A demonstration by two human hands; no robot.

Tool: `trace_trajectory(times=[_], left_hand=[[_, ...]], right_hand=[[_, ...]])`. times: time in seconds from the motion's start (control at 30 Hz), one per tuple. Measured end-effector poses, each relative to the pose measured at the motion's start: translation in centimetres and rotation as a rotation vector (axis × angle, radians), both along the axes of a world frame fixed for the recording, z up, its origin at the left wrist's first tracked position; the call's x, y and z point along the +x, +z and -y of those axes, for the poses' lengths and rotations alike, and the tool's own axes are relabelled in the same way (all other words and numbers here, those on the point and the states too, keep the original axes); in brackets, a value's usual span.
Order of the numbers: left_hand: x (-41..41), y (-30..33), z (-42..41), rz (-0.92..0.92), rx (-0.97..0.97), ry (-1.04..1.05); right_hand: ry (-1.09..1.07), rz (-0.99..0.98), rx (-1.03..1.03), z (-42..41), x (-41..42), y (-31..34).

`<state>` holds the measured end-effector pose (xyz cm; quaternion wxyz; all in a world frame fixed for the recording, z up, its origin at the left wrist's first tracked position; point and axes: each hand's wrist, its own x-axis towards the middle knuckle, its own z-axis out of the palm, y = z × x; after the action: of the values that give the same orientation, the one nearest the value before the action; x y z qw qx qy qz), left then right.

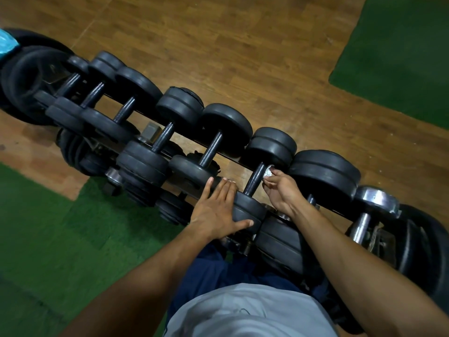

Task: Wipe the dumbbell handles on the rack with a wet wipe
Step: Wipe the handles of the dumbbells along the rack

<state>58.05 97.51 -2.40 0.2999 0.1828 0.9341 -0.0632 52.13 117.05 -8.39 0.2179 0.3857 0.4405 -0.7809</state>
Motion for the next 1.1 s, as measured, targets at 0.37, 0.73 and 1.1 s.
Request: trace_trajectory(times=[0.37,0.73,1.1], left_hand=[[0.0,0.0,0.1,-0.011,0.015,0.007],[0.2,0.0,-0.1,-0.026,0.075,0.024],[2.6,0.8,-0.8,0.019,0.377,0.182]], right_hand=[[0.412,0.128,0.052,-1.4,0.8,-0.2],[0.586,-0.144,0.449,-3.8,3.3,3.0],[0.386,-0.218,0.643,-7.1,7.8,7.4]])
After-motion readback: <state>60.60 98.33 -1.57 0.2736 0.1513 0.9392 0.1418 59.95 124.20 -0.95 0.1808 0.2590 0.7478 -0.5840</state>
